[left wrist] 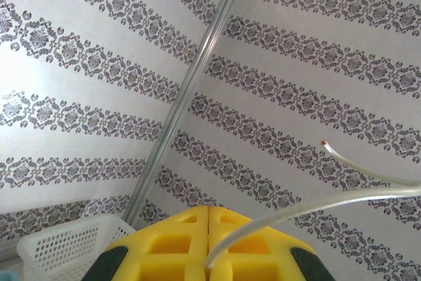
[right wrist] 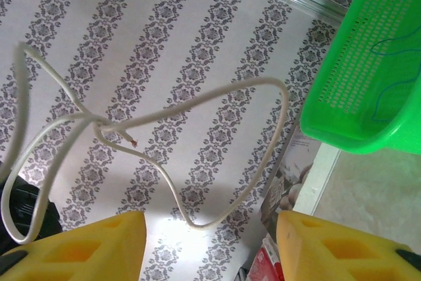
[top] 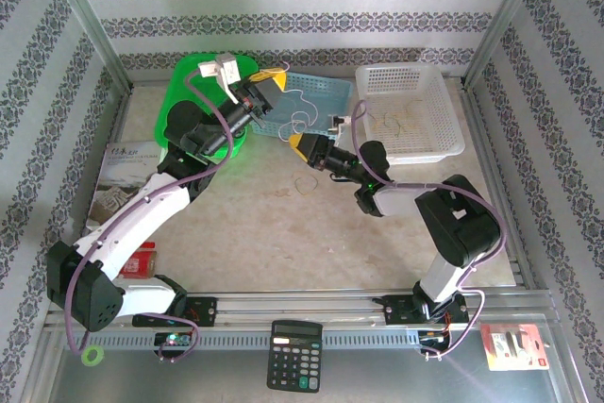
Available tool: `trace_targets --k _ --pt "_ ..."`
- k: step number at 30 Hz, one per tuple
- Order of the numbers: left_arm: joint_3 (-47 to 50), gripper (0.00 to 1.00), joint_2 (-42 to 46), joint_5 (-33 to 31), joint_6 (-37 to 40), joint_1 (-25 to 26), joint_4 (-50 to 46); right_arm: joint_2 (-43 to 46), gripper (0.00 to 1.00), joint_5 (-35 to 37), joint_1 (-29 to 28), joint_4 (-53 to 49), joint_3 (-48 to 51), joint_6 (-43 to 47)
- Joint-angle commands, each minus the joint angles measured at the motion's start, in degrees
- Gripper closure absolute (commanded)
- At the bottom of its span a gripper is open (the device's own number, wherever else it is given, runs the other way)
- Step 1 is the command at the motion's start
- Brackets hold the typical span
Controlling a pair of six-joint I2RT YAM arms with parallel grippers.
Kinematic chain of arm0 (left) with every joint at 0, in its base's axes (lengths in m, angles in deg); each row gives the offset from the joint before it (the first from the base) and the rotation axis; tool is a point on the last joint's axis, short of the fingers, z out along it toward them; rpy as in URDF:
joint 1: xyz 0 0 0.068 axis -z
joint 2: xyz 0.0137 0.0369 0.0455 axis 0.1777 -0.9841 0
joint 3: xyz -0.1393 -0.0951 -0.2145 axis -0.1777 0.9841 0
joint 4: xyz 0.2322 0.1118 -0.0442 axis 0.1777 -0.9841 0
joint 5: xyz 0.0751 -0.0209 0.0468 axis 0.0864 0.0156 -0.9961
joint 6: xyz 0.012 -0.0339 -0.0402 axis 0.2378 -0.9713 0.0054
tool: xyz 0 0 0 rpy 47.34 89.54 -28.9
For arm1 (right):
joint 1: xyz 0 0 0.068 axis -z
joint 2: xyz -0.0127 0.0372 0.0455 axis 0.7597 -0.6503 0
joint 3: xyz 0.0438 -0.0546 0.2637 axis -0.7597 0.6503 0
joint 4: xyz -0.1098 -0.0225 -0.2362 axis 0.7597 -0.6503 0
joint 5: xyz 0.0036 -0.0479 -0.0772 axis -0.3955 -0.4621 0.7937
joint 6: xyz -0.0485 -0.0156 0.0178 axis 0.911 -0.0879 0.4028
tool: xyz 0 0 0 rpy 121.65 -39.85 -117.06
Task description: Untangle the cables
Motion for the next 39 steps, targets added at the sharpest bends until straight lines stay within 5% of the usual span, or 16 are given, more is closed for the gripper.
trace_targets --k 1,8,13,25,30,39 --pt "0.6 1.0 -0.2 0.1 -0.7 1.0 4.2 -1.2 0.5 -0.6 -0.8 4.6 -2.1 -1.4" --pt "1.6 1.0 0.0 -0.5 -0.7 1.4 5.0 -3.6 0.72 0.0 -0.9 5.9 -4.9 -3.1" --pt "2.1 1.0 0.6 -1.3 -0.4 1.6 4.8 -5.0 1.0 0.2 -0.5 5.8 -6.3 -3.8" --pt "-0.6 1.0 1.5 -2.1 1.0 1.6 2.1 -4.1 1.0 0.2 3.6 5.9 1.6 -1.8" --pt "-1.0 1.0 1.4 -1.7 0.2 1.7 2.4 -4.2 0.64 -1.1 3.6 5.8 0.8 -1.6" --pt "-0.5 1.0 1.4 -1.5 -0.1 1.6 2.7 -5.8 0.52 -2.4 3.1 5.9 -1.5 -2.1"
